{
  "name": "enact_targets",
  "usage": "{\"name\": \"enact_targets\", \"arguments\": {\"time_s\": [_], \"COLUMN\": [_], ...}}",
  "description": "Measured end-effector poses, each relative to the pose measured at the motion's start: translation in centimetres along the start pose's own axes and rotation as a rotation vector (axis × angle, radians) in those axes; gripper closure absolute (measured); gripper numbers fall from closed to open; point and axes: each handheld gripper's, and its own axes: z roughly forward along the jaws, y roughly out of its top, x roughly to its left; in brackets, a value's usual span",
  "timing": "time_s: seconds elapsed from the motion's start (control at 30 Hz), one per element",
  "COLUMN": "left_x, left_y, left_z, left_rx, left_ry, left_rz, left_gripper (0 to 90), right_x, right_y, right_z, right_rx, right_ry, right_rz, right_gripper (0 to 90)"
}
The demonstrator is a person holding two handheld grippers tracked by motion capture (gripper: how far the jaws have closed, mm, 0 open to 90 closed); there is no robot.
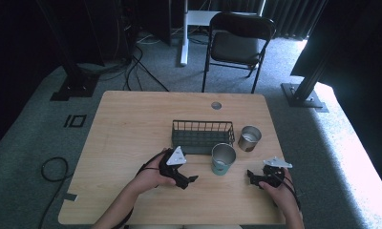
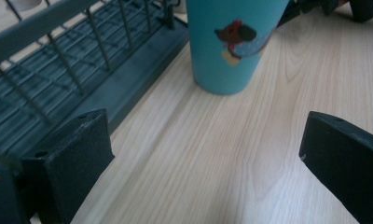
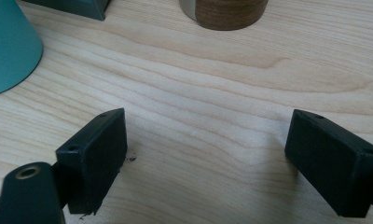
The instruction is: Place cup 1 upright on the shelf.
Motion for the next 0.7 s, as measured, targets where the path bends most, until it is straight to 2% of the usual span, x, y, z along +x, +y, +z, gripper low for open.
{"name": "enact_targets", "arguments": {"time_s": [0.17,0.53,0.63,0.7], "left_x": [-0.3,-0.9,-1.1,-1.4], "left_y": [0.8,1.9,2.2,2.7], "left_z": [0.7,2.7,3.1,3.7], "left_rx": [-0.033,-0.053,-0.058,-0.068], "left_ry": [-0.001,-0.032,-0.031,-0.043], "left_rz": [-0.007,-0.003,0.000,0.018], "left_gripper": [2.9,2.9,2.9,2.9], "right_x": [0.0,0.0,0.0,0.0], "right_y": [0.0,0.0,0.0,0.0], "right_z": [0.0,0.0,0.0,0.0], "right_rx": [0.000,0.000,0.000,0.000], "right_ry": [0.000,0.000,0.000,0.000], "right_rz": [0.000,0.000,0.000,0.000], "right_gripper": [12.4,12.4,12.4,12.4]}}
